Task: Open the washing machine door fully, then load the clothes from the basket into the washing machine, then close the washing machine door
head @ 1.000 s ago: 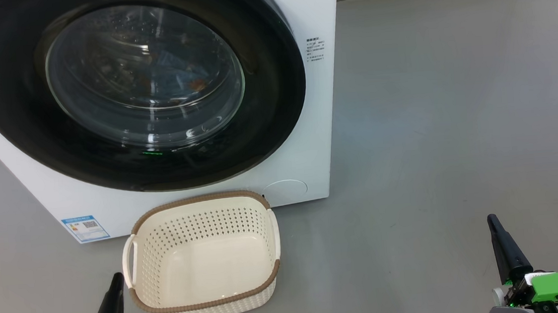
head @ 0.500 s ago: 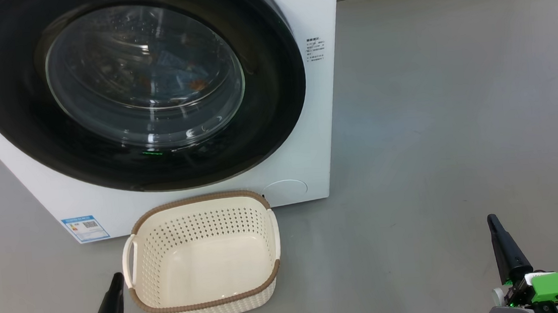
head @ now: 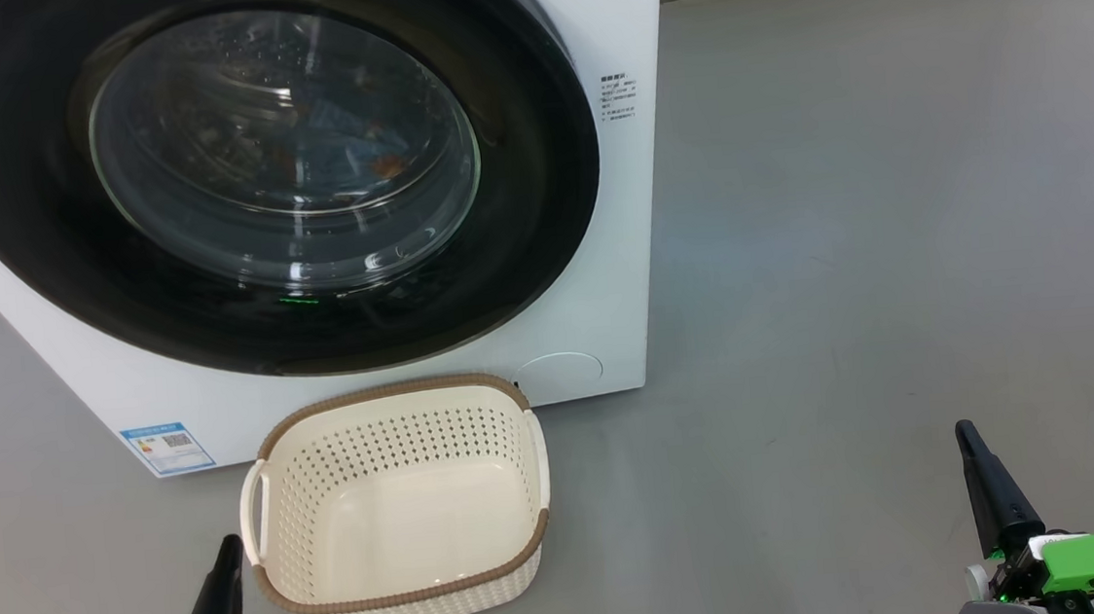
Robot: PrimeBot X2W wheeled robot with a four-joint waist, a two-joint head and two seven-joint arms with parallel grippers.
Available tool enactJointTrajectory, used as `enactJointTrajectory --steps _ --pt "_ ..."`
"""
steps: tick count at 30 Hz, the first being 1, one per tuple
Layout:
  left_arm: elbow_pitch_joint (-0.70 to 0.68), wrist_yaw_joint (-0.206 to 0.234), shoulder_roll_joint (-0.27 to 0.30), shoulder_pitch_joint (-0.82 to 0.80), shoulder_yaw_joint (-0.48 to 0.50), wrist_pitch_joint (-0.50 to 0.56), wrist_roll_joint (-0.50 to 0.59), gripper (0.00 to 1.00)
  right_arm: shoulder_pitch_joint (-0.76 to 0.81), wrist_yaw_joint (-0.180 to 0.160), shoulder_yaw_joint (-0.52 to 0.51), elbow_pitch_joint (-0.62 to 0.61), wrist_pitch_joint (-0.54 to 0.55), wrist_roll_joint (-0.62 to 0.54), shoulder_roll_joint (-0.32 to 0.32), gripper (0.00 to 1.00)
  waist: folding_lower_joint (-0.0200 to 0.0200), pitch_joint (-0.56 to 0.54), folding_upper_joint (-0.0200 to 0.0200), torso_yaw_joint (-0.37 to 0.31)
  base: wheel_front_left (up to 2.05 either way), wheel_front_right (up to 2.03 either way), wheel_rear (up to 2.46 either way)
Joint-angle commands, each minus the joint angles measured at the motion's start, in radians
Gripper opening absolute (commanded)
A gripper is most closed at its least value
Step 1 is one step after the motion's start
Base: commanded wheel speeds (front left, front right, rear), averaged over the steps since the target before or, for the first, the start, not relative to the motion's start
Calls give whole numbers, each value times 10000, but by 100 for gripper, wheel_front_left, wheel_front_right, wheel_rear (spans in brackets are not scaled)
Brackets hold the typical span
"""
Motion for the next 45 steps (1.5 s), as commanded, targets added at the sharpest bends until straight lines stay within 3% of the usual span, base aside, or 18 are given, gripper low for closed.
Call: enactJointTrajectory --steps 1,45 --pt "-190 -102 248 -412 342 57 -83 0 -390 -13 233 -251 76 110 -35 0 0 0 0 0 0 0 0" --pt "-191 -102 248 -412 342 57 -83 0 -390 -13 234 -251 75 110 -35 0 0 0 0 0 0 0 0"
